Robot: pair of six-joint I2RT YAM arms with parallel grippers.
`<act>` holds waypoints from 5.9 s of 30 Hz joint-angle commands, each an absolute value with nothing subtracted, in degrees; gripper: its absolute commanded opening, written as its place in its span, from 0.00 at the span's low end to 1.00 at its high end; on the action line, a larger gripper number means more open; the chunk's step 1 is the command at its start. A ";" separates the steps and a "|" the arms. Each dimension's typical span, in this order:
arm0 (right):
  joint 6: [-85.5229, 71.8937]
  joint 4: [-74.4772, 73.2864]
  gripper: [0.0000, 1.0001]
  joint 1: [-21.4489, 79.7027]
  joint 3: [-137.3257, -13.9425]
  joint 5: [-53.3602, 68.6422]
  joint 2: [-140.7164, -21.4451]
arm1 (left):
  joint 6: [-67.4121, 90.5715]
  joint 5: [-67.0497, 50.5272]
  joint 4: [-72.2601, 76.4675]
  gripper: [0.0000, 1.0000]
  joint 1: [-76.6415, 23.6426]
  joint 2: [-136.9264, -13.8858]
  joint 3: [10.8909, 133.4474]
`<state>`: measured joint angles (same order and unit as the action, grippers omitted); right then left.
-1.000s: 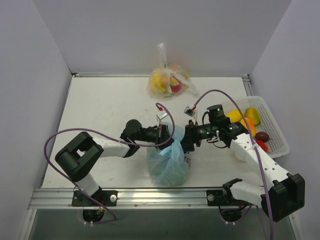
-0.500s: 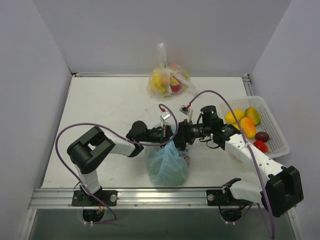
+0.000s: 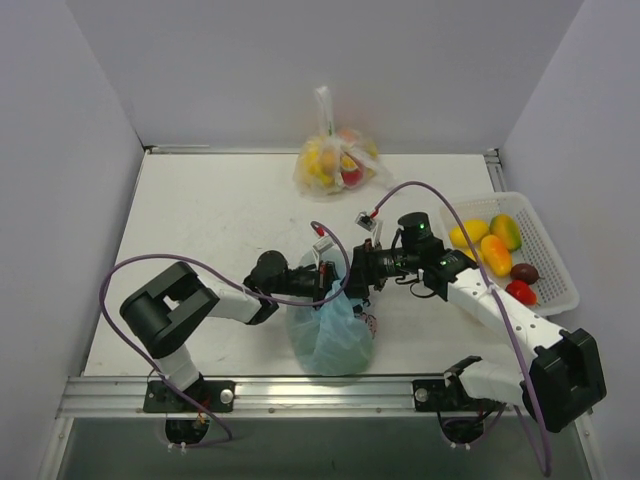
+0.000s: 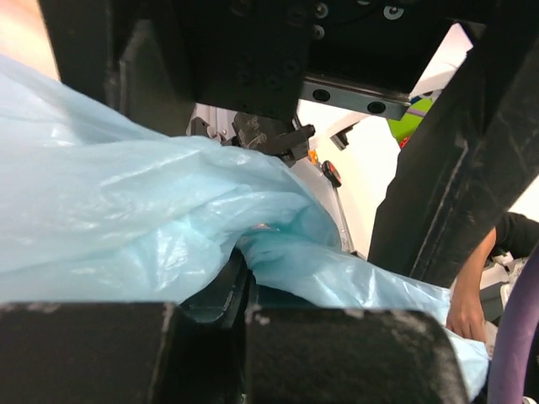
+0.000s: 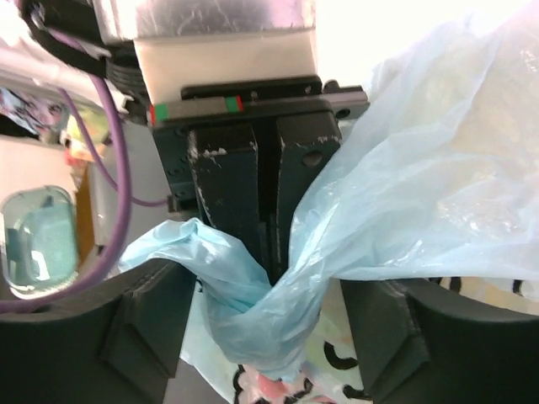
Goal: Place the fake fruits into the plastic bag and tie a complex knot
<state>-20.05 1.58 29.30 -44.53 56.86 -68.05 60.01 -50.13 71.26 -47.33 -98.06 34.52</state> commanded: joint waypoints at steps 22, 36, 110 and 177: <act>10.83 -35.52 0.20 17.32 -47.82 66.09 -60.64 | 59.41 -53.88 72.59 0.00 -46.84 -97.82 37.62; -10.01 -9.32 0.17 20.74 -44.30 65.65 -63.98 | 59.94 -54.14 73.92 0.00 -47.90 -99.05 38.67; 2.28 -17.40 0.00 20.57 -45.53 71.28 -64.95 | 58.54 -57.65 75.24 0.06 -48.61 -98.53 38.41; 26.19 -39.10 0.00 21.54 -54.40 58.81 -66.53 | -1.48 -33.31 -31.54 0.00 -38.68 -65.57 57.05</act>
